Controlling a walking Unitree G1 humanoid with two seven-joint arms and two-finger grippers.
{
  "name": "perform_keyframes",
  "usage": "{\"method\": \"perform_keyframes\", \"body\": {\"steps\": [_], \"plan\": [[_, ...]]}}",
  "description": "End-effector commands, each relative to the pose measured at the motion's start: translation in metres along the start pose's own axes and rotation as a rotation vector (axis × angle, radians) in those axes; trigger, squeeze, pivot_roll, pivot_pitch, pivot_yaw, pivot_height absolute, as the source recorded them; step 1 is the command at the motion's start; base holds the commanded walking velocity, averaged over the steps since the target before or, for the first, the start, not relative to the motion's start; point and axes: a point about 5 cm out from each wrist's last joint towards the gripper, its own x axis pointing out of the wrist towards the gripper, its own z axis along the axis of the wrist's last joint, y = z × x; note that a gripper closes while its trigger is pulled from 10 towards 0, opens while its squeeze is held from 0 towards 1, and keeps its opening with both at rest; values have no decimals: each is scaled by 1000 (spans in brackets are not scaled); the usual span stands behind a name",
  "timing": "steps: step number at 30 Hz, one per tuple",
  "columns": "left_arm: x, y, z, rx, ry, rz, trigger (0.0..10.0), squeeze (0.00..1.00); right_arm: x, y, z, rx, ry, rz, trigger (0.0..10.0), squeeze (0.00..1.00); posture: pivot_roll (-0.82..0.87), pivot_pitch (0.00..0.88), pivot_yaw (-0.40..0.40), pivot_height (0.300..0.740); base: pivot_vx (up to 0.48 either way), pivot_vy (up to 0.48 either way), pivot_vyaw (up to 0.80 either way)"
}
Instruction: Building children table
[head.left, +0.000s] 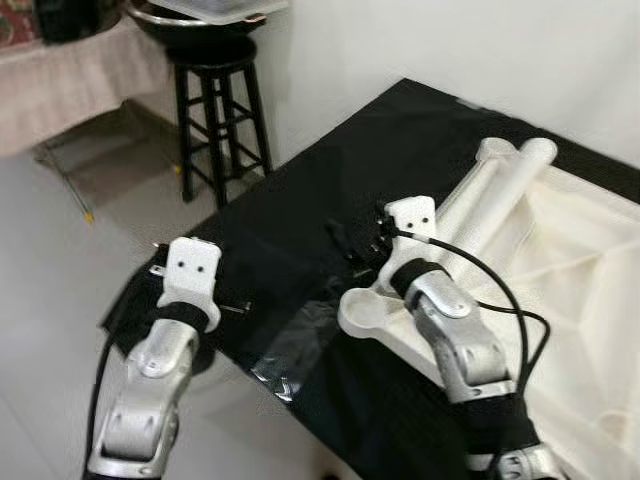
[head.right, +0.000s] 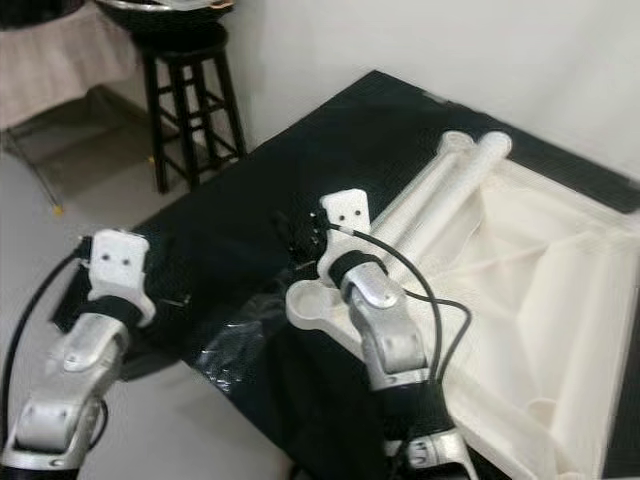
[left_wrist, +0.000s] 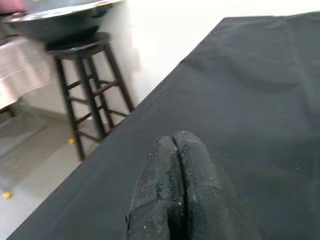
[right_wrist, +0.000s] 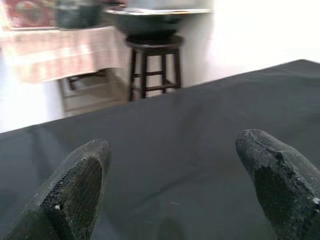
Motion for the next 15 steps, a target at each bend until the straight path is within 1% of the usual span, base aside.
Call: {"method": "perform_keyframes", "body": {"steps": [1, 5, 15], "plan": [[-2, -3, -6, 5, 26, -14, 10000, 0, 0, 3, -1, -10, -7, 8, 10000, 0, 39, 163, -88, 740, 0, 0, -800], [-2, -7, -5, 0, 21, -30, 10000, 0, 0, 4, -2, -7, -7, 12, 10000, 0, 38, 159, -87, 740, 0, 0, -800], [-1, -6, -4, -3, 20, -29, 10000, 0, 1, 8, -1, -3, -13, 25, 10000, 0, 39, 161, -86, 740, 0, 0, -800]]}}
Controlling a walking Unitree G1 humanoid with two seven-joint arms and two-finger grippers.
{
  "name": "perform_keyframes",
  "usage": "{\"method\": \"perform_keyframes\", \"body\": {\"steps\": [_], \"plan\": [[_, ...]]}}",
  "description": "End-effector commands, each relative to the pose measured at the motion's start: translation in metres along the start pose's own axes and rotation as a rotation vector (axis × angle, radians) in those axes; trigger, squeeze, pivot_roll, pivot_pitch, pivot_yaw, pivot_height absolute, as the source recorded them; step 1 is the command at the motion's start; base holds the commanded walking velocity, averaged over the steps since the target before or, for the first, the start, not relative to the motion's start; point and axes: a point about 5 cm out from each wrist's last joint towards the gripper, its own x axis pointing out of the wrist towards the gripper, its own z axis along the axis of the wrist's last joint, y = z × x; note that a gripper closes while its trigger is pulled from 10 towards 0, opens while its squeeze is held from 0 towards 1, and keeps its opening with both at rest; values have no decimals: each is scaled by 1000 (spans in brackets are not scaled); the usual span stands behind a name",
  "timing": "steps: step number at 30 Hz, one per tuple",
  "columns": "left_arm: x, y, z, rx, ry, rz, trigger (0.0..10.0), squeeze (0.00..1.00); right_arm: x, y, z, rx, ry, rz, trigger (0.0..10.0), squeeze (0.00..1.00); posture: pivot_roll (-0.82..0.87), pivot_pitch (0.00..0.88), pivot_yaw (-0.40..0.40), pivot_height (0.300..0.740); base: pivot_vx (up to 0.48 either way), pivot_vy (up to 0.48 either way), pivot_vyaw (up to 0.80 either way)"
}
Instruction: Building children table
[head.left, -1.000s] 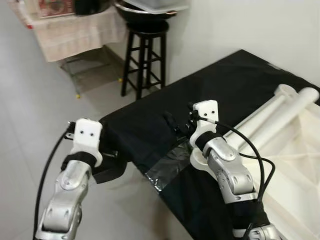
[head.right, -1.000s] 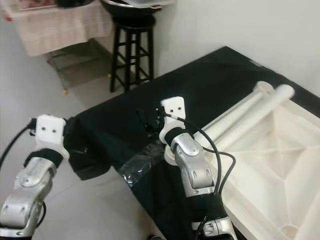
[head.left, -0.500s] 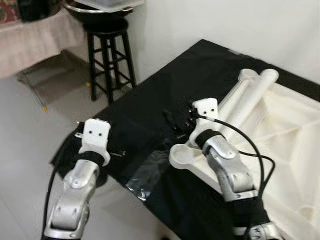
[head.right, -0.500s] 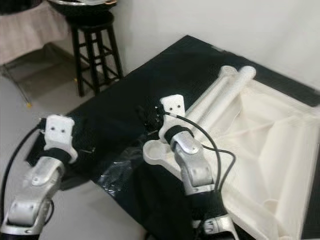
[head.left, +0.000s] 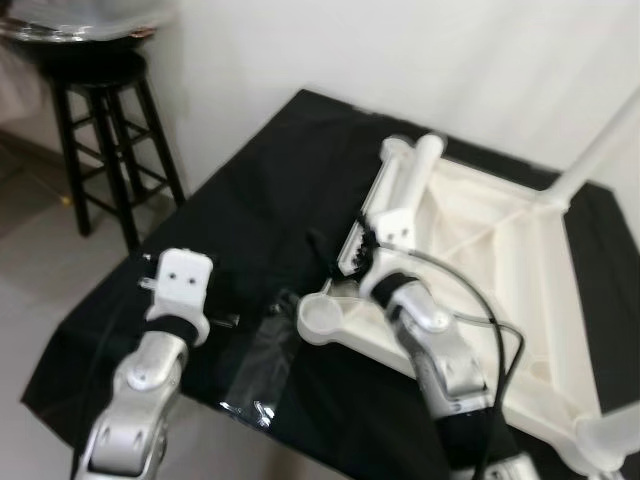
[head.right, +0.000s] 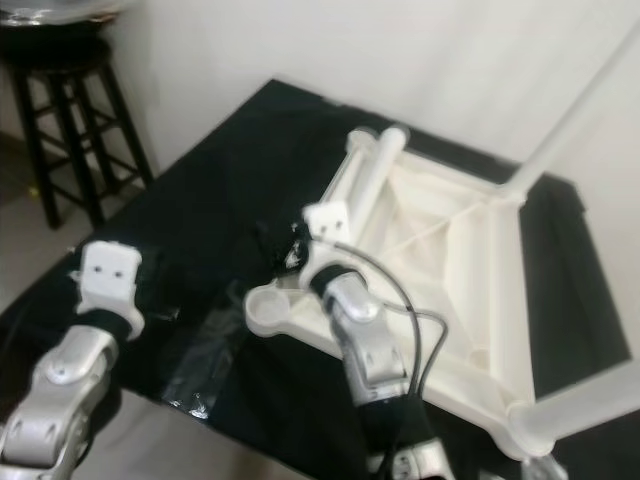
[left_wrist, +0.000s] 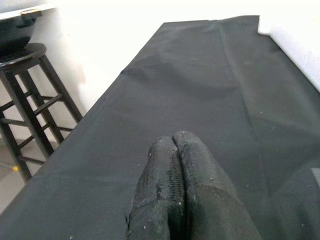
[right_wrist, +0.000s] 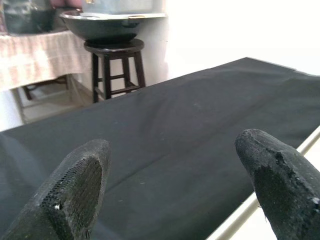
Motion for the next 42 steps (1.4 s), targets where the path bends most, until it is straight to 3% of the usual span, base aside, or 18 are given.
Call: {"method": "perform_keyframes", "body": {"steps": [1, 24, 31, 42], "plan": [[0, -5, 1, -3, 0, -18, 10000, 0, -4, -7, -2, -10, 4, -22, 10000, 0, 39, 161, -86, 740, 0, 0, -800], [2, 1, 6, -21, -18, 4, 10000, 0, -2, -5, 0, -15, -9, -19, 10000, 0, 37, 169, -87, 740, 0, 0, -800], [2, 1, 7, -32, -20, 7, 10000, 0, -3, -2, 2, -19, -30, -4, 10000, 0, 40, 168, -85, 740, 0, 0, 0], [3, 5, 6, -22, -6, 15, 10000, 0, -2, 0, 1, -23, -32, 0, 10000, 0, 49, 171, -91, 740, 0, 447, 0]]}}
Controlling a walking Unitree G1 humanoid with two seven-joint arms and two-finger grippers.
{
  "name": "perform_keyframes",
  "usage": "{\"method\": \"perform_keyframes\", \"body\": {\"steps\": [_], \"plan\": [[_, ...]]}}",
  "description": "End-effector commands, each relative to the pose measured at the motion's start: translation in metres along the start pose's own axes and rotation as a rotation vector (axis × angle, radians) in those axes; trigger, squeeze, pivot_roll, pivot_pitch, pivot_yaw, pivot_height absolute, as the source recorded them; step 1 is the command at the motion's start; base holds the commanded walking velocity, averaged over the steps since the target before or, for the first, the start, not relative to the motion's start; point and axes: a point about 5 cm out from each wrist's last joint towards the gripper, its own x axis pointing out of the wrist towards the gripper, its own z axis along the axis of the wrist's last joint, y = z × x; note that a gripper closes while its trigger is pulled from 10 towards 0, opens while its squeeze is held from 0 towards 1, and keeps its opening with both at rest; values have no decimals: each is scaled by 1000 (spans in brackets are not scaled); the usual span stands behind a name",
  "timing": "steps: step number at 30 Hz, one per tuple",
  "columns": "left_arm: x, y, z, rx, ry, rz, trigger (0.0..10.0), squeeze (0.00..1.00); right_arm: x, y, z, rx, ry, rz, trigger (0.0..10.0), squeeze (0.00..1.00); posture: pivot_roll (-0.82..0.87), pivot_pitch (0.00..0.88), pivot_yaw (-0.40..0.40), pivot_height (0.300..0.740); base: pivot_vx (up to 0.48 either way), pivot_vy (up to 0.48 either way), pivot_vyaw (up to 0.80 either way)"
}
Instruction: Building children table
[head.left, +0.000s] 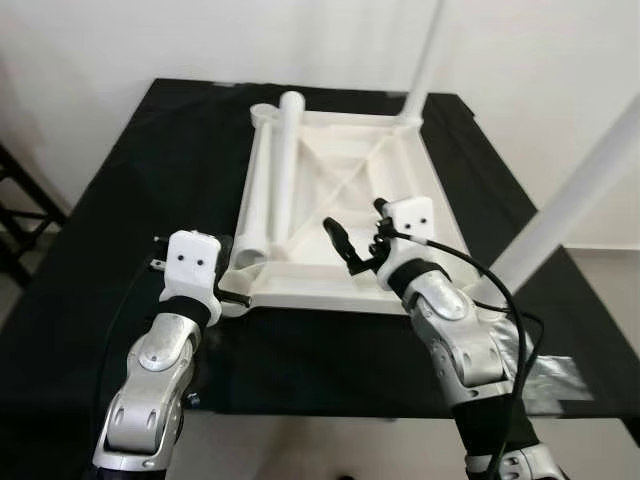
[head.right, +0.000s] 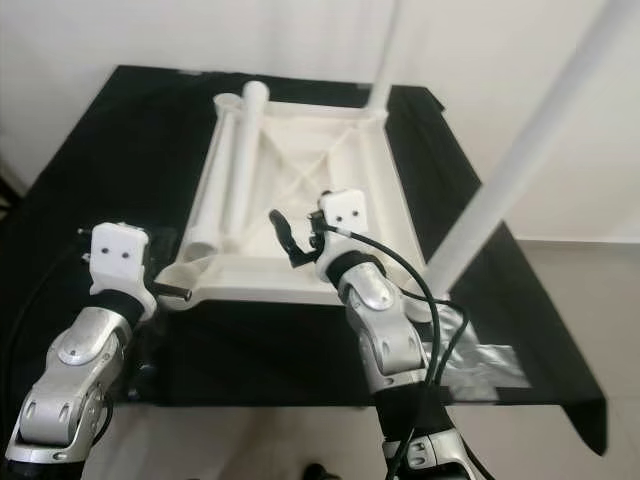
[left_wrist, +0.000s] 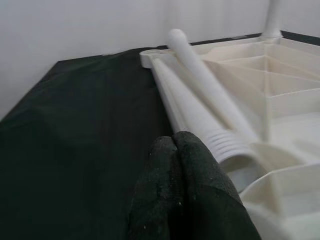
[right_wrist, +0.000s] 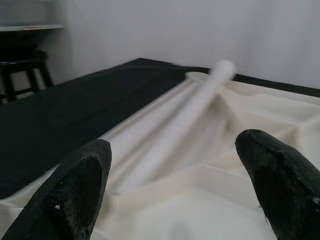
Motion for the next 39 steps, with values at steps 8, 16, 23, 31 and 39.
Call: {"method": "perform_keyframes", "body": {"steps": [8, 16, 23, 31, 39], "plan": [[-2, 2, -3, 0, 11, 7, 10000, 0, 0, 4, 1, -10, -15, 13, 10000, 0, 49, 172, -90, 740, 0, 180, 0], [-3, 2, -2, 5, 9, 6, 10000, 0, 0, 4, -1, -33, -9, 6, 10000, 0, 54, 174, -89, 740, 0, 0, 0], [-3, 2, -3, 0, 11, 4, 10000, 0, 0, -1, -4, -91, 12, -18, 10000, 0, 52, 176, -89, 740, 0, 0, 0], [-3, 2, -3, -6, 13, 2, 10000, 0, 1, -3, -5, -148, 28, -34, 10000, 0, 53, 176, -89, 740, 0, 0, 0], [-5, -4, -5, -15, 22, -26, 10000, 0, 20, 1, -7, -566, 97, 53, 10000, 0, 55, 183, -91, 740, 0, 0, 0]]}}
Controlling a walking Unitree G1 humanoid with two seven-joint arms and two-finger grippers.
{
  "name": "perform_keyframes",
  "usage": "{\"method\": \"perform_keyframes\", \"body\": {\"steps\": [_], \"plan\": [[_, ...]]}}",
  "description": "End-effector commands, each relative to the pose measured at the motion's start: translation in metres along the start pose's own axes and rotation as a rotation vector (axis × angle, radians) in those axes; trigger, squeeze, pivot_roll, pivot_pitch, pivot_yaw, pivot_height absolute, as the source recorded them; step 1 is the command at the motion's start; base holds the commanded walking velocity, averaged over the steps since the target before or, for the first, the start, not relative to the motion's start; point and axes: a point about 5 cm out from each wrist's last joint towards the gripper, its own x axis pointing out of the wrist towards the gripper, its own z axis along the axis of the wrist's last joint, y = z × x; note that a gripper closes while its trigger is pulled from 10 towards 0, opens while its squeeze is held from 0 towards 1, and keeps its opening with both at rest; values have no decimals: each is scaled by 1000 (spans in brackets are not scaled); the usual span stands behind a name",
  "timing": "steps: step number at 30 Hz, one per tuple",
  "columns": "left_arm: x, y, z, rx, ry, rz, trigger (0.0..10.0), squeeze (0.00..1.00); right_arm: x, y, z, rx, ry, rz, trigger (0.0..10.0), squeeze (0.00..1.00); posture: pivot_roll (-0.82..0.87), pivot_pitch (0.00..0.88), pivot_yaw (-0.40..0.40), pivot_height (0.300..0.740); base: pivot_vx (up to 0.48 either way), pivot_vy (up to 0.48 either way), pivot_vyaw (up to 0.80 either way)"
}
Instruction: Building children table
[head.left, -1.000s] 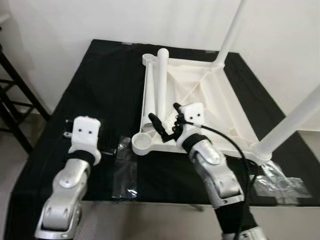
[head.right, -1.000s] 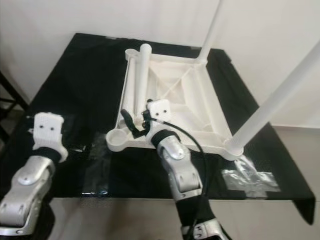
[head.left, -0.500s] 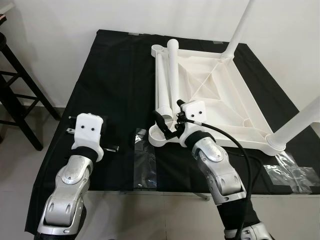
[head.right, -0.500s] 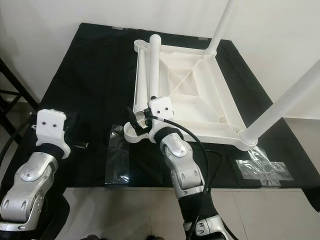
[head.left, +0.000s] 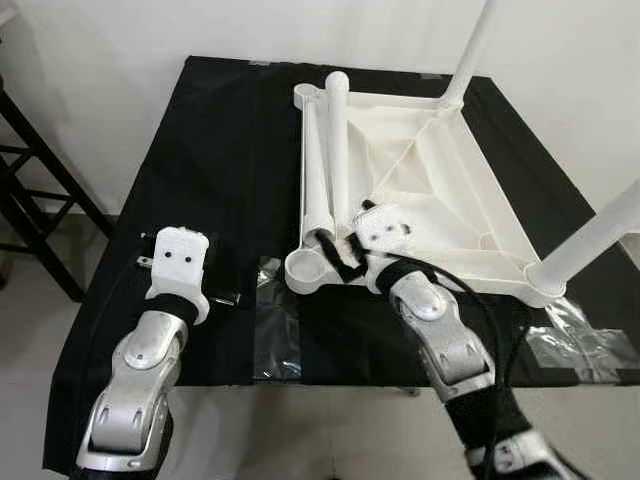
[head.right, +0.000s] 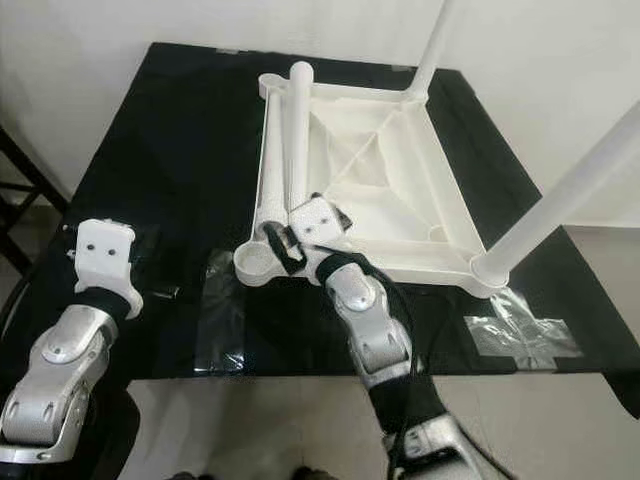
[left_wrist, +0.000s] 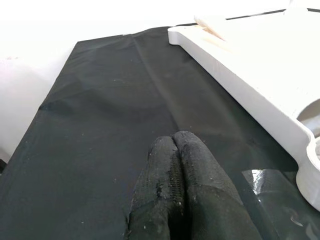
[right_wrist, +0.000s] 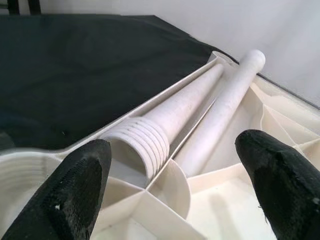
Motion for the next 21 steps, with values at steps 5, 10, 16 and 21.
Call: {"method": "perform_keyframes", "body": {"steps": [5, 10, 16, 21], "plan": [[-3, -8, -2, -17, 9, -27, 10000, 0, 10, -1, 28, 139, -129, 43, 10000, 0, 51, 182, -111, 740, 0, 0, 0], [-3, -8, -2, -18, 4, -23, 10000, 0, 2, 1, 24, 300, -145, 42, 10000, 0, 41, 175, -107, 740, 0, 0, 0], [-3, -11, -2, -39, 3, -47, 10000, 0, -8, 4, 13, 345, -123, 32, 10000, 0, 37, 173, -106, 740, 0, 0, 0], [-5, -12, -1, -52, -6, -72, 10000, 0, -11, 4, 6, 357, -99, 24, 10000, 0, 32, 161, -102, 740, 0, 0, 0]]}}
